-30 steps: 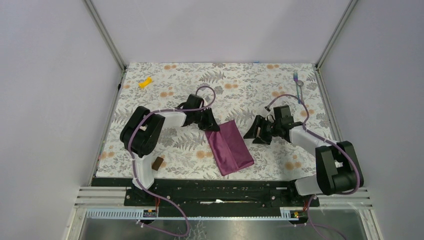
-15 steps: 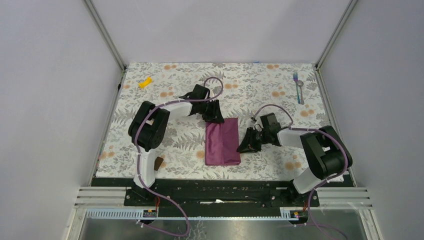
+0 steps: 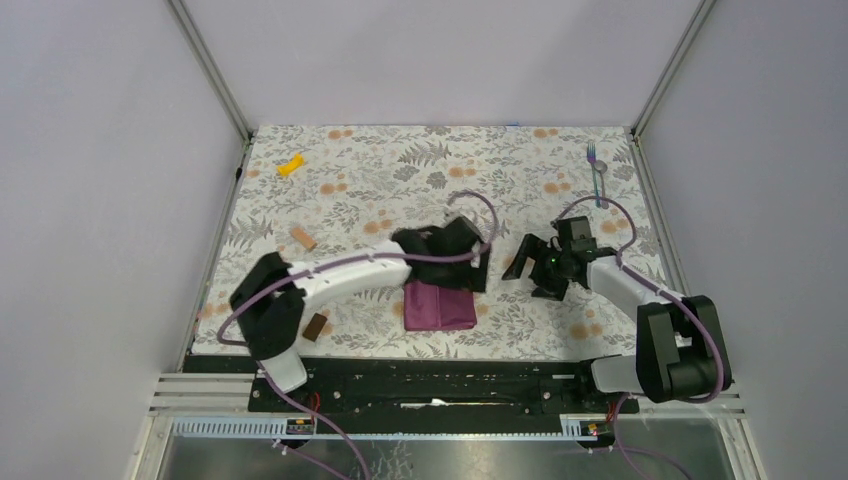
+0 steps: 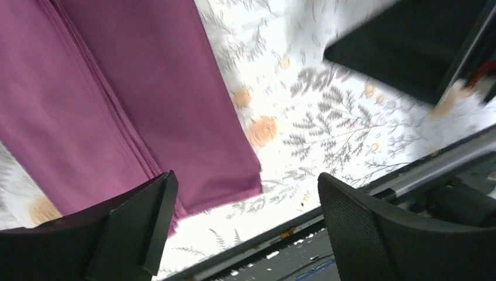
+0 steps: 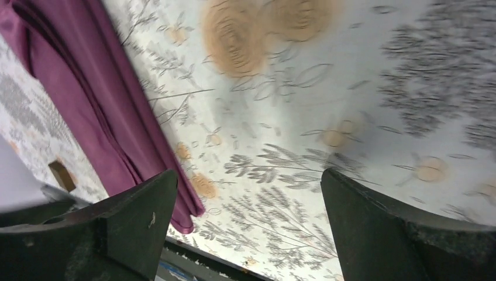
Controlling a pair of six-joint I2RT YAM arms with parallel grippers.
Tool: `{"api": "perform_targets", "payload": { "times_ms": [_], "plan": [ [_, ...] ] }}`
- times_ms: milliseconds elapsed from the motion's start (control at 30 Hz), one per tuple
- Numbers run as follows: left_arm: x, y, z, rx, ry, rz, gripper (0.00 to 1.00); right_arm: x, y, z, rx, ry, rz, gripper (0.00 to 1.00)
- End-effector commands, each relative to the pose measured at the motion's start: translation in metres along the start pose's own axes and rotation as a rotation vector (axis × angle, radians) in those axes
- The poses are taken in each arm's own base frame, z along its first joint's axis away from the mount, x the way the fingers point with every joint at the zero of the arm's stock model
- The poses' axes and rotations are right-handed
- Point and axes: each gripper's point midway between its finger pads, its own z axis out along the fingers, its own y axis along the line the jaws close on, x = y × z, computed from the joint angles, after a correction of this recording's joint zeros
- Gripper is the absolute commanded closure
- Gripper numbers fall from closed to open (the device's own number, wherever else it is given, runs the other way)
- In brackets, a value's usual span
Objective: Fold the napkin into a case and place the utensils inside
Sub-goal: Pick up the 2/3-rectangle-folded napkin at the center of the board.
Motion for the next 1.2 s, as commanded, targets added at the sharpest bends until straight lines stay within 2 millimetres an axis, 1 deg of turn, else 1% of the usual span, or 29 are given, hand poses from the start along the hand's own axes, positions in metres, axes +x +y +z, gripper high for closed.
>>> {"api": "perform_targets", "payload": {
  "times_ms": [0,33,67,100,133,200,233,300,333,500,633,767,867,1033,1067,1133,1167],
  "plan": [
    [0.024,0.009,0.009,-0.352,-0.073,-0.041,0.08,-0.021,-0.029,-0.017,0.121,-0.071,0.052,0.0],
    [0.029,0.007,0.013,-0.392,-0.068,-0.031,0.12,-0.025,-0.033,-0.019,0.139,-0.075,0.07,0.0],
    [0.034,0.004,0.017,-0.424,-0.053,-0.018,0.13,-0.029,-0.039,-0.022,0.177,-0.082,0.085,0.0],
    [0.035,-0.006,0.021,-0.433,-0.049,-0.015,0.15,-0.034,-0.049,-0.024,0.244,-0.098,0.108,0.0],
    [0.039,-0.008,0.024,-0.466,-0.04,-0.011,0.16,-0.037,-0.055,-0.027,0.286,-0.098,0.125,0.0],
    [0.05,-0.009,0.032,-0.524,-0.027,0.007,0.18,-0.042,-0.057,-0.028,0.291,-0.09,0.119,0.0],
    [0.051,-0.014,0.033,-0.532,-0.035,0.008,0.19,-0.042,-0.057,-0.029,0.288,-0.088,0.124,0.0],
    [0.057,-0.019,0.039,-0.543,-0.033,0.009,0.2,-0.042,-0.055,-0.029,0.265,-0.091,0.134,0.01],
    [0.06,-0.019,0.042,-0.555,-0.024,0.006,0.2,-0.041,-0.053,-0.029,0.254,-0.097,0.138,0.02],
    [0.069,-0.017,0.053,-0.59,-0.009,-0.007,0.33,-0.042,-0.049,-0.033,0.217,-0.14,0.119,0.05],
    [0.077,-0.015,0.059,-0.598,0.014,-0.007,0.37,-0.038,-0.044,-0.032,0.176,-0.136,0.101,0.07],
    [0.086,-0.012,0.066,-0.597,0.043,-0.005,0.44,-0.031,-0.035,-0.026,0.103,-0.101,0.07,0.09],
    [0.089,-0.01,0.068,-0.587,0.051,0.005,0.52,-0.025,-0.029,-0.021,0.04,-0.079,0.037,0.08],
    [0.091,-0.006,0.065,-0.561,0.05,0.015,0.66,-0.016,-0.02,-0.016,-0.05,-0.06,0.004,0.06],
    [0.09,-0.006,0.064,-0.554,0.048,0.019,0.71,-0.016,-0.017,-0.016,-0.071,-0.058,-0.001,0.05],
    [0.086,-0.005,0.059,-0.547,0.036,0.021,0.9,-0.014,-0.008,-0.015,-0.128,-0.05,-0.017,0.04],
    [0.084,-0.006,0.057,-0.536,0.032,0.029,0.94,-0.015,-0.002,-0.014,-0.166,-0.054,-0.031,0.02]
  ]
}}
